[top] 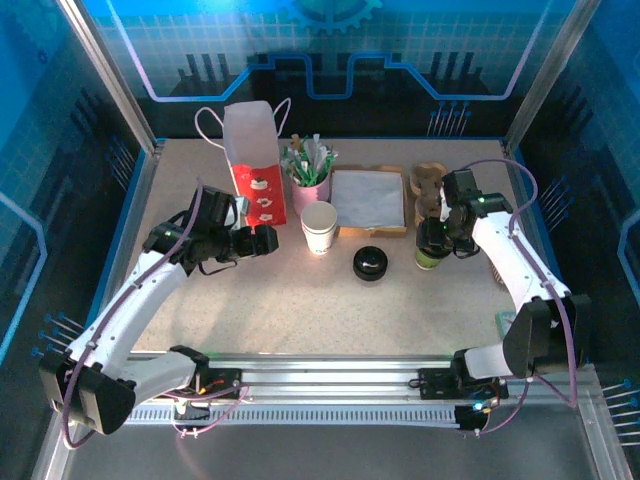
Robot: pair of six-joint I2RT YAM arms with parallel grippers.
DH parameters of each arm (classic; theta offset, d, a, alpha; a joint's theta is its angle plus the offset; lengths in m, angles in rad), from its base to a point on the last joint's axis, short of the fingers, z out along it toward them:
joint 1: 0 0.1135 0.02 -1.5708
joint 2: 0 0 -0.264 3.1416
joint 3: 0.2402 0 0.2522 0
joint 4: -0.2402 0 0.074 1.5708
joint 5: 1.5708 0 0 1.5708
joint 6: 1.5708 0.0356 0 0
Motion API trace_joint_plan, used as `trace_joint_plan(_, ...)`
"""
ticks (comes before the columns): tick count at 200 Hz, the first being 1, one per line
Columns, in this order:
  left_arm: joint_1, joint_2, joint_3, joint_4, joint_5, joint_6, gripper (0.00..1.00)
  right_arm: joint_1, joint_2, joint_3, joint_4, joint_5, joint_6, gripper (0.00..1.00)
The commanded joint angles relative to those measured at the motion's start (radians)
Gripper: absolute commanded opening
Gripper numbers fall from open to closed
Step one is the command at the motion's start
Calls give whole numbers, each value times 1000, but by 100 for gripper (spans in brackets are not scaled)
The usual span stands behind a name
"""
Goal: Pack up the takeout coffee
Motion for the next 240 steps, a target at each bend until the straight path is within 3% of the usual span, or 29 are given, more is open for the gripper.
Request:
trace_joint_plan(1,5,-1,-6,-11,37,-14,80,1,-37,11,-19,17,1,75)
trace_joint_plan(150,-10,12,-35,11,44,-20,80,57,-49,-113,17,46,33,71)
trace_joint_plan(240,-18,16,-31,6,33,-16,80,68,-124,-117,7,64,45,77)
